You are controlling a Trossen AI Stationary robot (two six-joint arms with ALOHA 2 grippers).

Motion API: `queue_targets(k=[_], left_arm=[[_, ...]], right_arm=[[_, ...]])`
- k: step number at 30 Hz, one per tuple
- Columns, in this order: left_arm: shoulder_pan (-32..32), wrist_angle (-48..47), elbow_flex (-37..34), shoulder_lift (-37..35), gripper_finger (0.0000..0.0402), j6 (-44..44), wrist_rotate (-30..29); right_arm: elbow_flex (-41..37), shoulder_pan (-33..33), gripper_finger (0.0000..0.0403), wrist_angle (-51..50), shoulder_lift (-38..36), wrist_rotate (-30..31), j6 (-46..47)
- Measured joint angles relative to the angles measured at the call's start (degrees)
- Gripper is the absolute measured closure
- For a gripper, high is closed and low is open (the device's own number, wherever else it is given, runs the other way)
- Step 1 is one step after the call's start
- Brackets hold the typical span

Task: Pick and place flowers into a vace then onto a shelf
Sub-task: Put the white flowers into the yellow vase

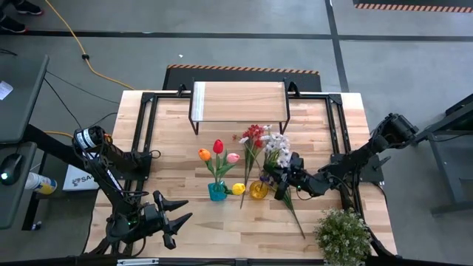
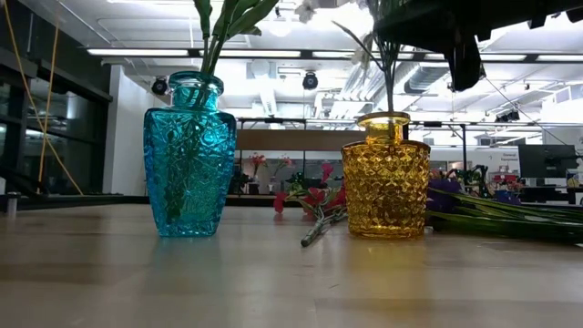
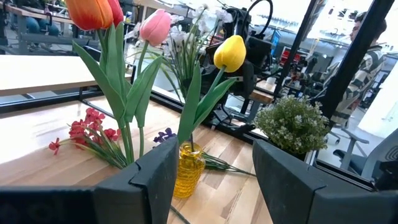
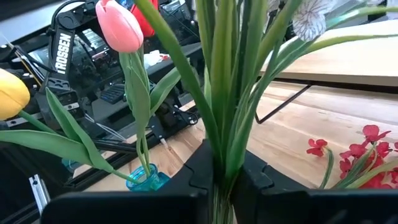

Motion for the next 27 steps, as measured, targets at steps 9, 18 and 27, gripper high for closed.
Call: queue_targets(k=[9, 18, 27], left_arm=[[0.0, 0.0, 0.0, 0.0, 0.0163, 0.0, -0.02], [0.0, 0.0, 0.0, 0.0, 0.0163, 0.0, -0.02], [0.0, 0.0, 0.0, 0.0, 0.0163, 0.0, 0.96]], right_arm=[[0.0, -0.09, 0.0371, -0.02, -0.02, -4.33, -0.07], [0.0, -0.09, 0.037, -0.44, -0.02, -5.83, -0.15], [0.0, -0.11, 0.0348, -0.54, -0.04, -7.11, 0.22]])
